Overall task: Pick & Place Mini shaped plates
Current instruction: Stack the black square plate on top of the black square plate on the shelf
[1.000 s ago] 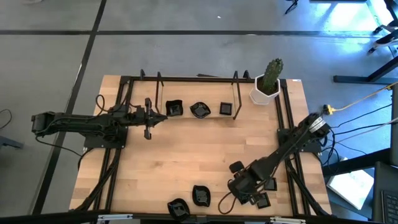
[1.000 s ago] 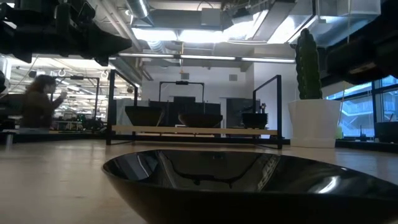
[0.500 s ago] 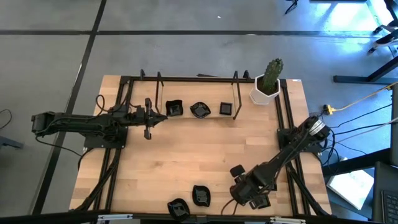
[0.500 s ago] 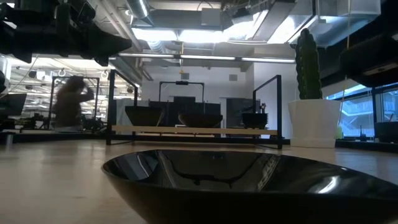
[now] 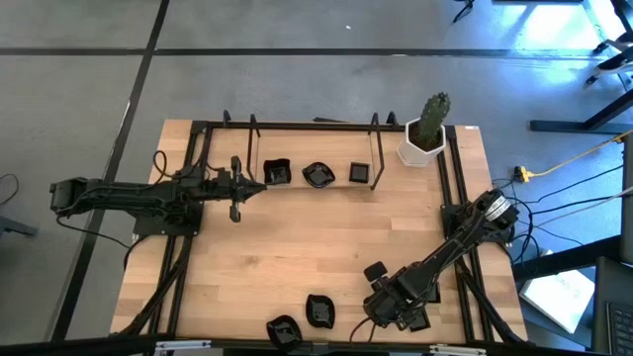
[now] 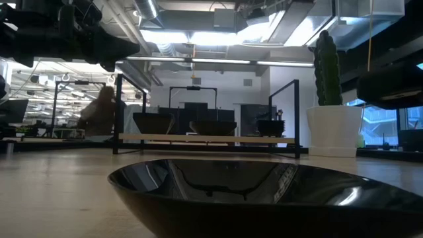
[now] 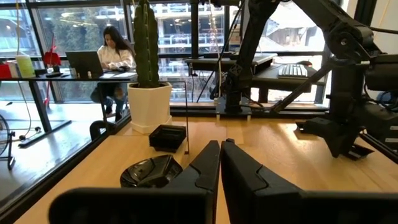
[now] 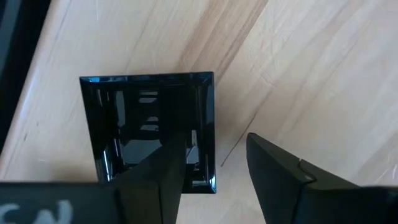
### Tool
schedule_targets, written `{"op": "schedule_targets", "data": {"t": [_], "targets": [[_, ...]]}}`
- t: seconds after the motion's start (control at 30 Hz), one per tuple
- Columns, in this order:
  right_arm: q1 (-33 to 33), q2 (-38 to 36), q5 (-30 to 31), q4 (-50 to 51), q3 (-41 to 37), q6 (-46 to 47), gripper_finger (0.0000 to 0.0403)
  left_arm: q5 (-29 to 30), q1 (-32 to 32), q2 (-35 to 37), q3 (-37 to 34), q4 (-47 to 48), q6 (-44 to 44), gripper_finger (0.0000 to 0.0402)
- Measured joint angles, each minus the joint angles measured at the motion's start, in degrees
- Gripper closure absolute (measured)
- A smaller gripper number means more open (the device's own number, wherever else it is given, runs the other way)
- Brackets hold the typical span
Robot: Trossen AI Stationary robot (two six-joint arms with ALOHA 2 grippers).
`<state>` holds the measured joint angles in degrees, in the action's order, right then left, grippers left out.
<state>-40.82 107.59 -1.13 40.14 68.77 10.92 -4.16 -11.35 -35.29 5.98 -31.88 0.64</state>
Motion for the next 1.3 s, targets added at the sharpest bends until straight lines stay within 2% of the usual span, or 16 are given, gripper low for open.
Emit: {"op": "schedule_targets", "data": {"t": [1.3], "targets": [[0.0,0.0,-0.6,0.0,0.0,-0.6,0.0238,0.0,0.0,0.0,0.0,0.9,0.7,0.0395]]}}
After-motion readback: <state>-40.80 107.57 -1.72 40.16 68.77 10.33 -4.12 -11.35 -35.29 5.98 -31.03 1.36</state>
